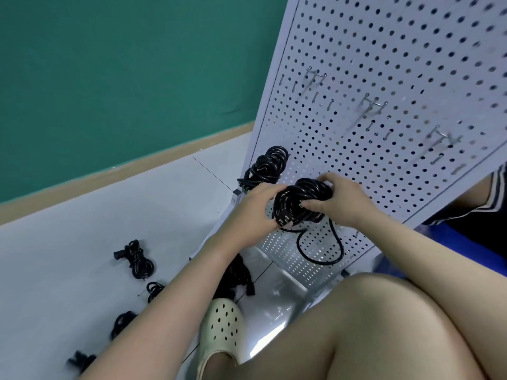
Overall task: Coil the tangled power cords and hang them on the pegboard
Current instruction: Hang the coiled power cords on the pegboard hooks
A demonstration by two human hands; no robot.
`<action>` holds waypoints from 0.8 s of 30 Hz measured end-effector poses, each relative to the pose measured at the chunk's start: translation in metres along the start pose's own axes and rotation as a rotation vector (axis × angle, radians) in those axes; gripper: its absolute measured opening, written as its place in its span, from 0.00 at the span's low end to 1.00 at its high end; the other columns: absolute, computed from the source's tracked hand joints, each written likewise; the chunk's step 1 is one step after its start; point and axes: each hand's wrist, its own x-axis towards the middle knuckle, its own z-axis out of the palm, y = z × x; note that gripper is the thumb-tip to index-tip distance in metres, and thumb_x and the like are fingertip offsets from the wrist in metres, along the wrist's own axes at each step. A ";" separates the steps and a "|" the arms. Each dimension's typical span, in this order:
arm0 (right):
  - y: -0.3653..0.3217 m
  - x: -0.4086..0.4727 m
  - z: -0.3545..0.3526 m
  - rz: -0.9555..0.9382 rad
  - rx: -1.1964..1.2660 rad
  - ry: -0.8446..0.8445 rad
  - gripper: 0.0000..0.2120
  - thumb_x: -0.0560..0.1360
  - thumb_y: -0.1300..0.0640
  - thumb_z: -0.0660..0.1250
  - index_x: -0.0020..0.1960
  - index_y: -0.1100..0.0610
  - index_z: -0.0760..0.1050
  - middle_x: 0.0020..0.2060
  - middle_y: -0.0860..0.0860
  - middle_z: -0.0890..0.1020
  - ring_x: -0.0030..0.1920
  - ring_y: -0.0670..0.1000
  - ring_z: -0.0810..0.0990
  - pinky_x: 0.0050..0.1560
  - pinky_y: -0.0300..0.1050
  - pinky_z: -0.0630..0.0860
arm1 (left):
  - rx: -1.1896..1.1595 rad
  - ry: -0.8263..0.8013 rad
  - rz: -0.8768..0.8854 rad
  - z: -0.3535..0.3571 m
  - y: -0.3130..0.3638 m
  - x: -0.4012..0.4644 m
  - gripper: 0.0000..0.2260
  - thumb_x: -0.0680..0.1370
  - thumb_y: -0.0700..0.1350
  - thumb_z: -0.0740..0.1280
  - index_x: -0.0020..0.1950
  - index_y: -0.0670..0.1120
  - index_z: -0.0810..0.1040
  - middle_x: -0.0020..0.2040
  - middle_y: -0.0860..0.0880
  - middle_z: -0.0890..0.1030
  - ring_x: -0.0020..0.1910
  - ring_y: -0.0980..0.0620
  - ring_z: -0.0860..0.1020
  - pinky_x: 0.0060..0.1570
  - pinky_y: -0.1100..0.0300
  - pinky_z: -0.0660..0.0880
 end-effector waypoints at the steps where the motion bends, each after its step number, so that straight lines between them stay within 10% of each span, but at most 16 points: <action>1: -0.001 -0.001 0.000 -0.003 -0.008 0.005 0.32 0.70 0.41 0.79 0.69 0.50 0.72 0.56 0.50 0.83 0.52 0.52 0.82 0.55 0.52 0.80 | 0.027 0.015 0.015 -0.002 0.001 0.000 0.31 0.75 0.54 0.77 0.76 0.56 0.72 0.64 0.60 0.73 0.63 0.59 0.72 0.69 0.54 0.72; 6: -0.001 -0.003 0.000 -0.022 -0.113 0.023 0.35 0.68 0.40 0.80 0.69 0.50 0.72 0.56 0.49 0.80 0.53 0.52 0.79 0.55 0.52 0.79 | 0.073 0.064 0.080 -0.008 0.014 0.003 0.18 0.75 0.52 0.77 0.63 0.56 0.81 0.46 0.55 0.77 0.44 0.56 0.75 0.49 0.49 0.79; 16: -0.004 -0.026 -0.002 -0.137 -0.259 0.018 0.46 0.67 0.40 0.80 0.77 0.51 0.63 0.68 0.52 0.72 0.66 0.56 0.75 0.61 0.55 0.77 | 0.230 -0.070 0.011 0.008 0.017 -0.010 0.33 0.77 0.42 0.72 0.78 0.60 0.62 0.47 0.56 0.77 0.42 0.58 0.76 0.44 0.56 0.77; 24: -0.047 -0.059 -0.013 -0.434 -0.238 0.075 0.25 0.77 0.48 0.73 0.70 0.54 0.72 0.63 0.50 0.75 0.61 0.53 0.76 0.59 0.52 0.76 | 0.173 -0.023 -0.103 -0.023 0.021 -0.035 0.21 0.79 0.43 0.71 0.70 0.56 0.73 0.46 0.57 0.79 0.43 0.59 0.77 0.49 0.55 0.77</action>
